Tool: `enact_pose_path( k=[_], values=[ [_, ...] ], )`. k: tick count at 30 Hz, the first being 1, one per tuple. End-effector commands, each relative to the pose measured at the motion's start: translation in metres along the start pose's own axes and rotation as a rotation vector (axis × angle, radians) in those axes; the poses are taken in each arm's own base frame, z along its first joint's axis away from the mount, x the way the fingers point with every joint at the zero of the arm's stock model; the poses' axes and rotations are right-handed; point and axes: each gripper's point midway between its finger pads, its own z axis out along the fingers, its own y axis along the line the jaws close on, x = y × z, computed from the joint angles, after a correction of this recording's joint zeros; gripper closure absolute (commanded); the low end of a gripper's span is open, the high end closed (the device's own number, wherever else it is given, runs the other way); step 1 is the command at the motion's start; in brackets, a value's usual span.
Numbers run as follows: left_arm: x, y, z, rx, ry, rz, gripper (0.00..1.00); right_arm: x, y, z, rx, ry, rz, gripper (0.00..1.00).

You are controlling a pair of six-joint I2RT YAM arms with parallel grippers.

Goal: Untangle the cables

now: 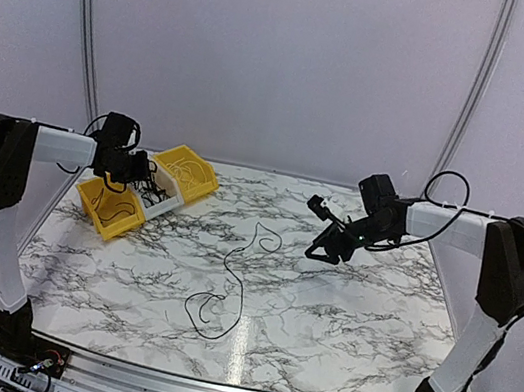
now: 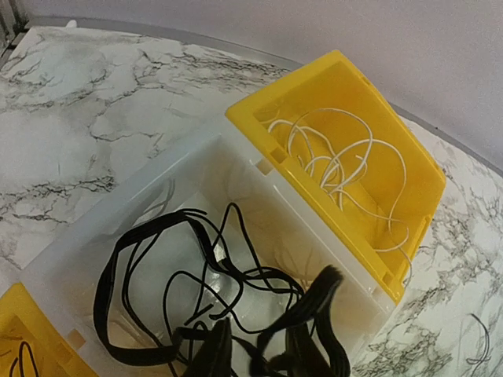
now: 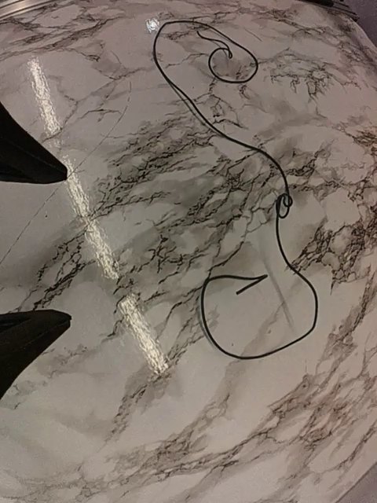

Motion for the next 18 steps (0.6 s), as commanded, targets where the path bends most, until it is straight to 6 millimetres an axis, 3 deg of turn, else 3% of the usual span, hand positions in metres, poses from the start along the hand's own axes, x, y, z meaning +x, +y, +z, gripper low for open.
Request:
enact_pose_path(
  k=[1,6,10,12,14,18],
  values=[
    [-0.025,-0.007,-0.012,-0.009,-0.024,0.023,0.69,-0.016,-0.032,-0.004,0.117,0.014,0.021,0.44],
    [-0.063,-0.002,-0.053,-0.109,-0.129,0.081,0.5,-0.023,-0.041,0.008,0.135,0.052,0.037,0.43],
    [-0.073,-0.004,-0.09,-0.146,-0.172,0.135,0.45,-0.033,-0.043,0.017,0.147,0.064,0.005,0.43],
    [-0.067,-0.022,-0.108,-0.105,-0.185,0.198,0.44,-0.039,-0.042,0.021,0.145,0.065,-0.011,0.43],
    [-0.056,-0.055,-0.127,-0.018,-0.203,0.281,0.45,-0.043,-0.04,0.026,0.136,0.071,-0.02,0.43],
    [-0.007,-0.128,-0.146,0.213,-0.176,0.443,0.45,-0.051,-0.03,0.039,0.105,0.07,-0.054,0.43]
  ],
)
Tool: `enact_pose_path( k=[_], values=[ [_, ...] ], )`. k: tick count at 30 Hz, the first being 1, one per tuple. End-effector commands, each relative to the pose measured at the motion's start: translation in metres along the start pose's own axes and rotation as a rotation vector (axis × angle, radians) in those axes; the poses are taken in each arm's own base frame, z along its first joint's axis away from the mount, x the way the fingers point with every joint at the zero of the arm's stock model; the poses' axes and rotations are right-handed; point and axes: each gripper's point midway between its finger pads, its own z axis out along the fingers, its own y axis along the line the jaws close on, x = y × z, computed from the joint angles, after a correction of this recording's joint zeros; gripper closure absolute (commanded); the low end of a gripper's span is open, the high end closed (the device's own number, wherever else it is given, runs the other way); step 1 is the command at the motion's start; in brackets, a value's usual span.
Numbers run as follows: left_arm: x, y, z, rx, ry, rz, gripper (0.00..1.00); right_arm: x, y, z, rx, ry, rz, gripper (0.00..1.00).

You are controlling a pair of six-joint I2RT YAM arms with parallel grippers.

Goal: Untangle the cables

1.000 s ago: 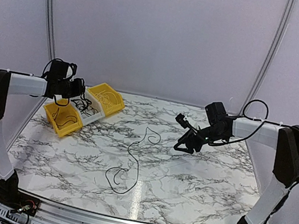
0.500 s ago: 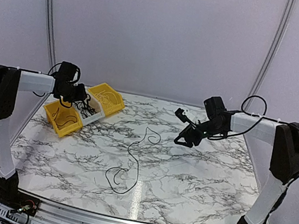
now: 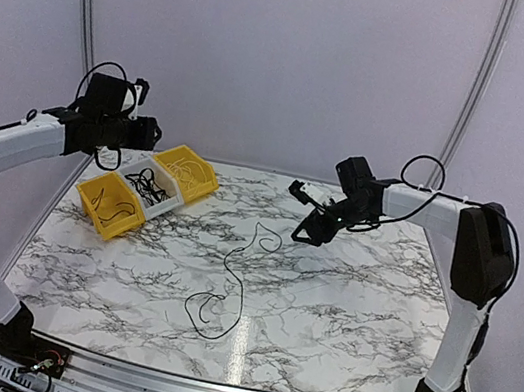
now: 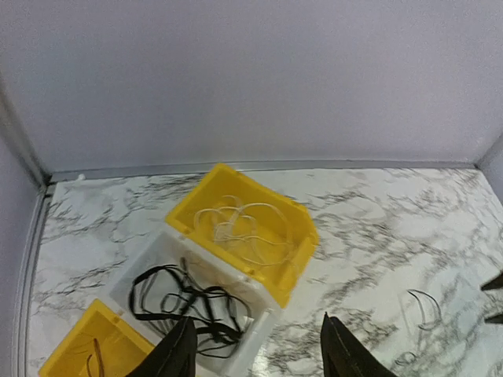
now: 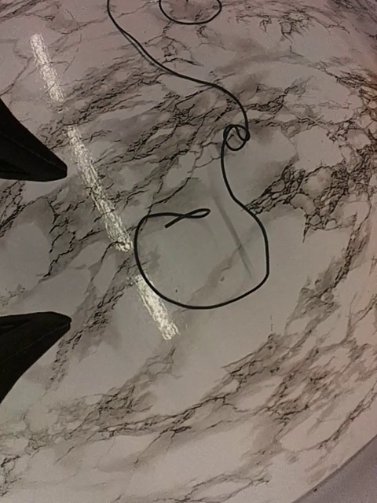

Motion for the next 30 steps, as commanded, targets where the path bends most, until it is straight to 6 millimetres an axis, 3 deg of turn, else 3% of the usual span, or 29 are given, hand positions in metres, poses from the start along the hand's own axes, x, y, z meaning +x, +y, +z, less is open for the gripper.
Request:
enact_pose_path(
  k=[1,10,14,19,30],
  values=[
    [0.041,-0.083,-0.021,0.257,0.049,0.174,0.45,-0.016,0.01,0.009,-0.016,0.001,-0.044,0.43],
    [0.136,-0.18,-0.005,0.552,0.196,0.179,0.51,-0.04,0.025,0.026,-0.108,-0.008,-0.031,0.45],
    [0.177,-0.207,0.013,0.609,0.271,0.256,0.51,-0.036,0.03,0.023,-0.12,-0.001,-0.041,0.45],
    [0.212,-0.221,0.04,0.626,0.331,0.295,0.5,-0.026,0.04,0.014,-0.131,0.007,-0.052,0.46],
    [0.24,-0.225,0.086,0.591,0.327,0.373,0.52,-0.017,0.053,-0.003,-0.138,-0.005,-0.052,0.46]
  ],
)
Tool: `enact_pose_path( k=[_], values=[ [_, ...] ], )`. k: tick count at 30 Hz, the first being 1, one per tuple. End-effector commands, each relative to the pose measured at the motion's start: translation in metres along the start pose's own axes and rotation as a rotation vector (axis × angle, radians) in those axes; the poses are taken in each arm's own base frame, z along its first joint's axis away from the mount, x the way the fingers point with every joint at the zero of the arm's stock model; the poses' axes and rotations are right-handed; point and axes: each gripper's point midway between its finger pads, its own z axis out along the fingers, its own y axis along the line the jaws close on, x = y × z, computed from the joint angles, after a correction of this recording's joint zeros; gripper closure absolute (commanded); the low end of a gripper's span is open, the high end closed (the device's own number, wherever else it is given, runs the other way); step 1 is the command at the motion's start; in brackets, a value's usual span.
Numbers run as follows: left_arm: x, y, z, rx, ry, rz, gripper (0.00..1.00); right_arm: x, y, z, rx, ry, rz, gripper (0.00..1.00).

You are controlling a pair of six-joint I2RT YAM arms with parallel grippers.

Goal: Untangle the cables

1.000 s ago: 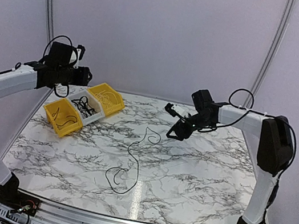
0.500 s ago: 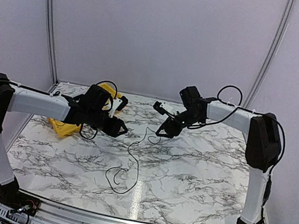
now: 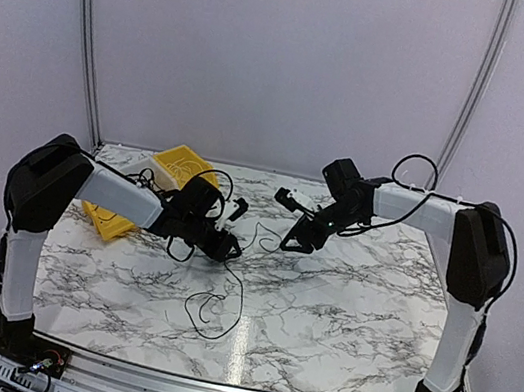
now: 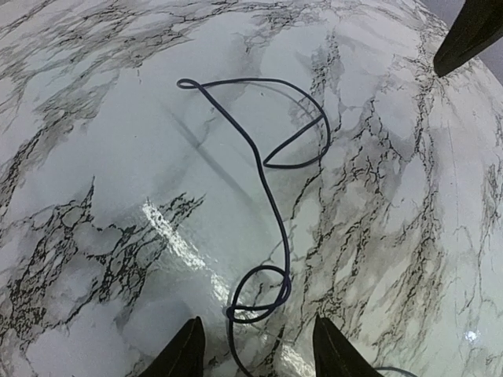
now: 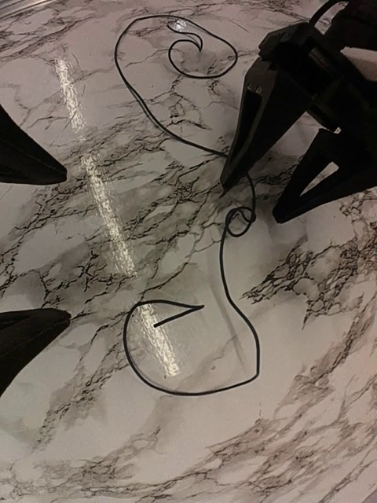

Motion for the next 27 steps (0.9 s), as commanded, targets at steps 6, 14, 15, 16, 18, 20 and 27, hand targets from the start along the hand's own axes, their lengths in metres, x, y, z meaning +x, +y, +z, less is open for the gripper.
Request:
enact_pose_path(
  k=[6,14,15,16,18,20,27],
  values=[
    [-0.014,0.004,0.025,0.001,-0.034,0.088,0.78,-0.014,0.008,-0.016,0.005,-0.044,-0.033,0.46],
    [-0.034,-0.018,-0.003,0.077,-0.113,0.108,1.0,-0.023,0.012,-0.03,0.017,-0.065,-0.063,0.46],
    [-0.037,-0.027,-0.01,0.111,-0.135,0.103,1.0,-0.024,0.015,-0.032,0.008,-0.069,-0.071,0.46],
    [-0.043,-0.035,-0.019,0.145,-0.163,0.099,1.0,-0.026,0.019,-0.035,-0.002,-0.075,-0.078,0.46],
    [-0.053,-0.055,-0.035,0.219,-0.212,0.097,1.0,-0.03,0.029,-0.039,-0.025,-0.085,-0.102,0.46],
    [-0.063,-0.069,-0.05,0.26,-0.257,0.092,1.0,-0.031,0.038,-0.041,-0.035,-0.085,-0.124,0.46],
    [-0.09,-0.119,-0.095,0.417,-0.396,0.065,1.0,-0.037,0.069,-0.043,-0.132,-0.109,-0.122,0.47]
  ],
)
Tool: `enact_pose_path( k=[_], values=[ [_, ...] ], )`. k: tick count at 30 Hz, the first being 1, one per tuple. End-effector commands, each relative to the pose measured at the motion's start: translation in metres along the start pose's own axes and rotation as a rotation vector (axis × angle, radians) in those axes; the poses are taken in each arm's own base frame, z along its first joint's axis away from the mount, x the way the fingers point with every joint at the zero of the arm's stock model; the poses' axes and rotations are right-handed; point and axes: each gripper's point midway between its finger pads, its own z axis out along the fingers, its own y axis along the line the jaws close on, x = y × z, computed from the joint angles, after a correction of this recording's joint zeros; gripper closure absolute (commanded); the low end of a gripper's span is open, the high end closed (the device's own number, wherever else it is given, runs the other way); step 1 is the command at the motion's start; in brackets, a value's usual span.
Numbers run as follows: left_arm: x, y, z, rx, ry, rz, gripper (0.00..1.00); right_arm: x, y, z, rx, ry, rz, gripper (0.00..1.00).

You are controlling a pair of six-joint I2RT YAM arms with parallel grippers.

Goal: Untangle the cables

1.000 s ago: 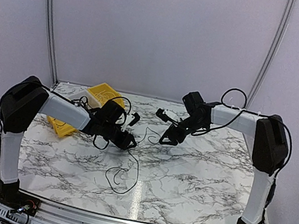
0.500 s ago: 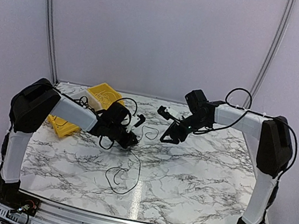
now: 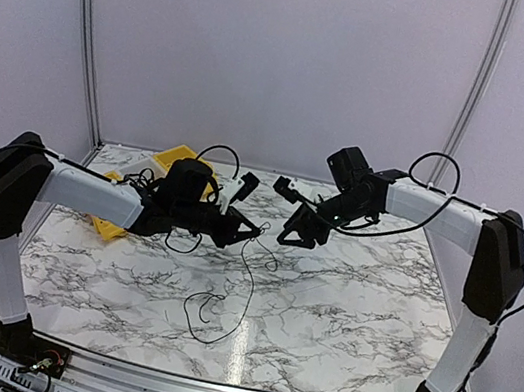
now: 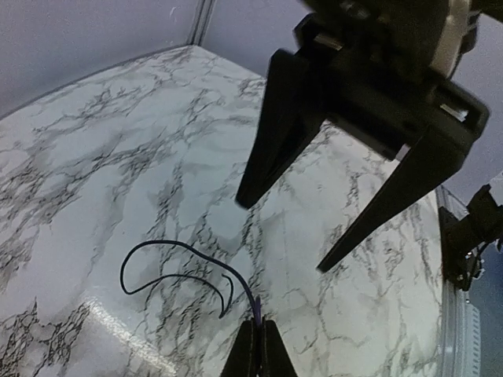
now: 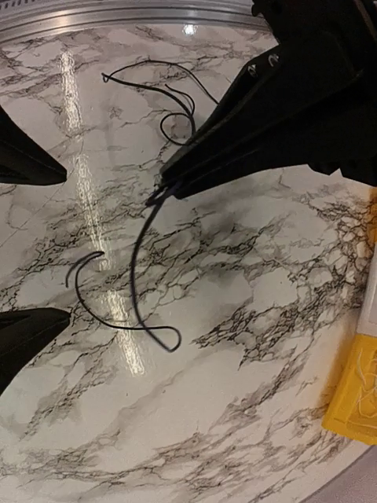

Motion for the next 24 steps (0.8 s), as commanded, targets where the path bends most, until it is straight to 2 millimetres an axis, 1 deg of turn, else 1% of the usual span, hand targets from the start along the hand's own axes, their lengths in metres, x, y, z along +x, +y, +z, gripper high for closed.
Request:
enact_pose_path(
  k=[1,5,10,15,21,24],
  values=[
    [-0.041,-0.046,-0.017,0.144,-0.153,-0.016,1.0,-0.013,0.028,-0.006,-0.109,-0.045,0.009,0.48],
    [-0.056,-0.063,-0.025,0.192,-0.203,-0.027,1.0,-0.032,0.04,-0.02,-0.149,-0.118,0.009,0.5],
    [-0.06,-0.069,-0.024,0.208,-0.214,-0.025,1.0,-0.044,0.05,-0.032,-0.179,-0.171,-0.01,0.59],
    [-0.06,-0.07,-0.022,0.214,-0.216,-0.024,1.0,-0.049,0.057,-0.037,-0.203,-0.199,-0.015,0.62],
    [-0.058,-0.069,-0.021,0.207,-0.219,-0.027,1.0,-0.048,0.059,-0.037,-0.213,-0.204,-0.016,0.75],
    [-0.057,-0.068,-0.021,0.208,-0.218,-0.028,1.0,-0.05,0.061,-0.039,-0.223,-0.217,-0.023,0.78]
  ],
)
